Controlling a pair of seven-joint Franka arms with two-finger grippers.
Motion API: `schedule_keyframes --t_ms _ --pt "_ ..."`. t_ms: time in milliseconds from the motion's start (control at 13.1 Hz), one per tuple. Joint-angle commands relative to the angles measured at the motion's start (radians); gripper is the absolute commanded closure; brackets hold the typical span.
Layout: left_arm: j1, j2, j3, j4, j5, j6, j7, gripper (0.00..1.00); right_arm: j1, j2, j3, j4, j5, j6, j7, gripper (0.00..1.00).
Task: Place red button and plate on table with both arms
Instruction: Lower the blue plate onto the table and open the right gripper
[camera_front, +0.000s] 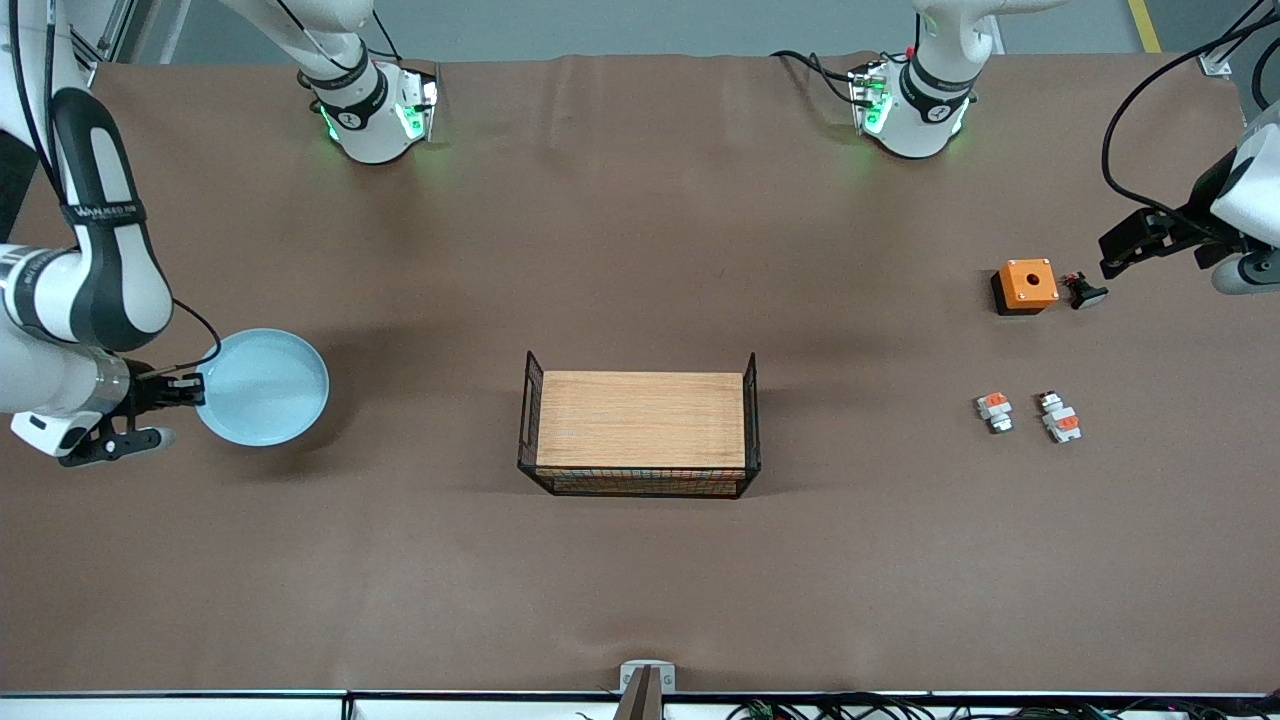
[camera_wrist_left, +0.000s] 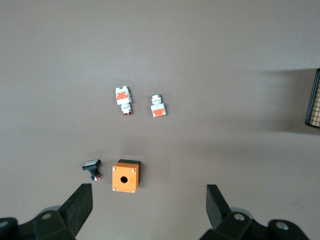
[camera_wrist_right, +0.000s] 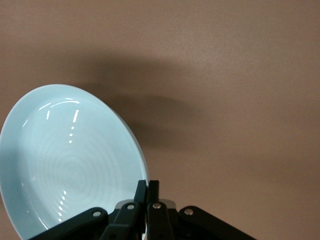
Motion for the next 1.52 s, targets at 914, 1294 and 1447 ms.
schedule_keyframes --t_ms 914,1294,1447 --pt "0.003 0.015 0.003 -0.012 0.006 0.036 -0.003 0.00 -0.044 -0.003 0.027 -0.130 0.016 0.123 -0.013 0.00" --pt "0.005 0.006 0.003 -0.009 0.006 0.033 0.000 0.00 0.030 -0.222 0.033 -0.057 0.030 -0.167 0.130 0.00" --pt "0.005 0.004 0.006 -0.004 0.006 0.020 0.011 0.00 0.062 -0.321 0.033 -0.056 0.053 -0.250 0.176 0.00"
